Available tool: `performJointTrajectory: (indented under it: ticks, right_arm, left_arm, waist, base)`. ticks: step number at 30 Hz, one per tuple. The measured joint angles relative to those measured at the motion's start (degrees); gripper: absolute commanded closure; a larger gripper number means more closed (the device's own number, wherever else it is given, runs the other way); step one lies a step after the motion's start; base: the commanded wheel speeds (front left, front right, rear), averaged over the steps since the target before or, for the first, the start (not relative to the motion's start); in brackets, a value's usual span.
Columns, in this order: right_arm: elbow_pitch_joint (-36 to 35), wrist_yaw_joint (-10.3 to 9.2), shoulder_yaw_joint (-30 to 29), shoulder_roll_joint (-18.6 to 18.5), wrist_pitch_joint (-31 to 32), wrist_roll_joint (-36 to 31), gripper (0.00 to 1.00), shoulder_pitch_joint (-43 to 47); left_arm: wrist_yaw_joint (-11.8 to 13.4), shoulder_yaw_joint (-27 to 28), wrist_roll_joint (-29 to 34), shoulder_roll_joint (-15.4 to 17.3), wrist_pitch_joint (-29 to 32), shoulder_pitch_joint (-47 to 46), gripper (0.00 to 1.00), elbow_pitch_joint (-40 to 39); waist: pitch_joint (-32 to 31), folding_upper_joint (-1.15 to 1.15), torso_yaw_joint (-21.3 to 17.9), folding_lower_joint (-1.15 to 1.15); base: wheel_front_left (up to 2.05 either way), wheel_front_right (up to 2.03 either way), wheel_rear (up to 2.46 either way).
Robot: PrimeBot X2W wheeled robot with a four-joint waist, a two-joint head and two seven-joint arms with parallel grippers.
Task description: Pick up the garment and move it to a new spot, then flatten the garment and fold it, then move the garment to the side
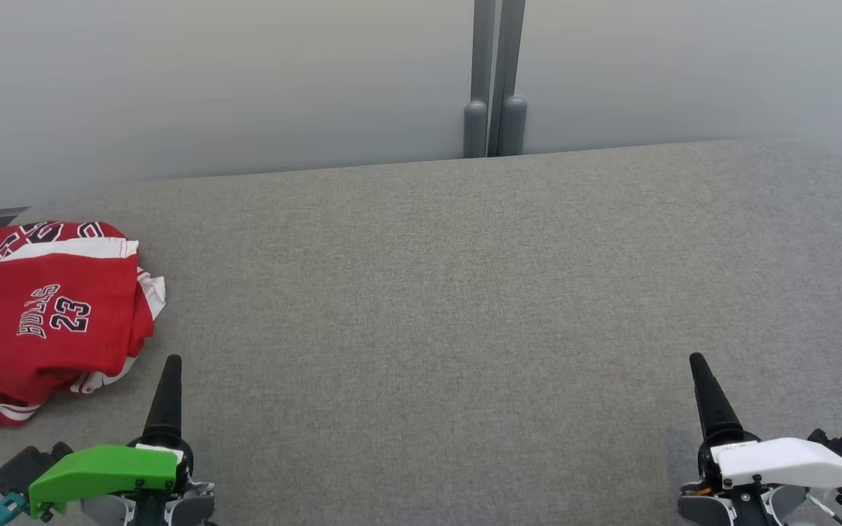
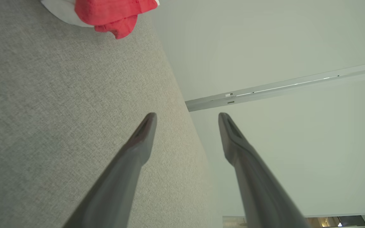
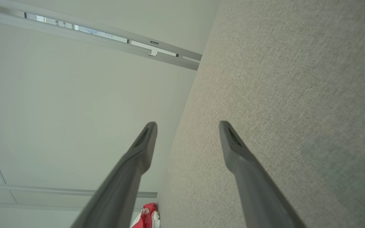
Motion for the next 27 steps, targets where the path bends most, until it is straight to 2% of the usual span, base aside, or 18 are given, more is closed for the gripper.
performJointTrajectory:
  ticks: [5,6,14,20,27]
  right_arm:
    - [1.5,0.00,0.0,0.0,-0.8,-5.6,0.00,-0.3]
    - [2.0,0.00,0.4,-0.1,-1.2,-9.0,0.00,-1.0]
    - [2.3,0.01,1.1,-0.1,-0.6,-20.5,0.00,-2.1]
    - [1.3,0.01,1.5,-0.1,-0.2,-28.0,0.00,-2.1]
    - [0.1,0.01,1.3,-0.2,-0.2,-36.0,0.00,-2.1]
  left_arm:
    - [1.0,-1.3,7.5,0.0,-1.4,0.3,0.00,-0.6]
    - [1.3,-2.0,11.3,0.1,-2.2,0.7,0.00,-0.7]
    - [1.8,-4.0,20.7,0.4,-4.3,1.0,0.00,-0.8]
    - [3.5,-6.4,29.4,1.8,-5.6,1.1,0.00,-1.1]
    - [4.8,-8.7,36.5,2.5,-7.3,1.1,0.00,-0.5]
  waist:
    - [-0.2,0.00,0.0,0.00]
    - [-0.4,0.00,0.0,0.00]
    - [-0.7,0.00,0.0,0.00]
    - [-1.1,0.00,-0.1,0.00]
    - [-1.4,0.00,-0.2,0.00]
  base:
    - [0.00,0.00,0.00]
    - [0.00,0.00,0.00]
    - [0.00,0.00,0.00]
    - [0.00,0.00,0.00]
    - [0.00,0.00,0.00]
